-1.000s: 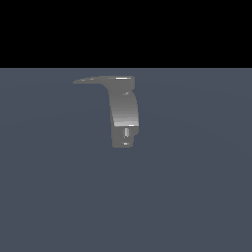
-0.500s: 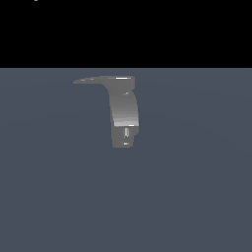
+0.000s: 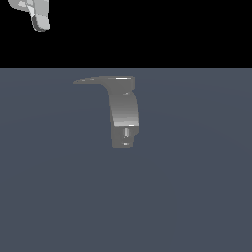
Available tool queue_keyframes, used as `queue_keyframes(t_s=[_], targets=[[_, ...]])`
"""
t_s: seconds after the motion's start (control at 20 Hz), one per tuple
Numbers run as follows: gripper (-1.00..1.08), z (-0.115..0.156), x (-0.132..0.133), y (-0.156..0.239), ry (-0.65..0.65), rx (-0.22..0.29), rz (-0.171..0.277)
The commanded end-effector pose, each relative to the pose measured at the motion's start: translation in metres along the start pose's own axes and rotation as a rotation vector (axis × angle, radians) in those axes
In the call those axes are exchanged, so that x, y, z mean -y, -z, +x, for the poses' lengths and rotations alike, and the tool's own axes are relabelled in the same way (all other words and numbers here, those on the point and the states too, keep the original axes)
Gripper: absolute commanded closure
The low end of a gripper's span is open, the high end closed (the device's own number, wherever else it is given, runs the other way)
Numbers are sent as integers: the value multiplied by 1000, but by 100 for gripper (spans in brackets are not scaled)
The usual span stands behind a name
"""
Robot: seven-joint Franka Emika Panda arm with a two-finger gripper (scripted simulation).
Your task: Turn on the faucet by rotating a designated handle.
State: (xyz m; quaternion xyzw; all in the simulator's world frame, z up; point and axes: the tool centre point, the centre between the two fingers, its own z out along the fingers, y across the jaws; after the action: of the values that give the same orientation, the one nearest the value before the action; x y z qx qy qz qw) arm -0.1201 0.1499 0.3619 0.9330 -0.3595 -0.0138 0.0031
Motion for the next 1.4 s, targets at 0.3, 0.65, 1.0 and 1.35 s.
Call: queue_keyframes(t_s=[0.3,0.65,1.0,1.35], targets=[[108,21,40,-22,-170,-1,8],[108,44,69,-40,-310,-3,13],[108,73,96,-59,-458,-6,16],[108,111,120,-80,-623,-11,19]])
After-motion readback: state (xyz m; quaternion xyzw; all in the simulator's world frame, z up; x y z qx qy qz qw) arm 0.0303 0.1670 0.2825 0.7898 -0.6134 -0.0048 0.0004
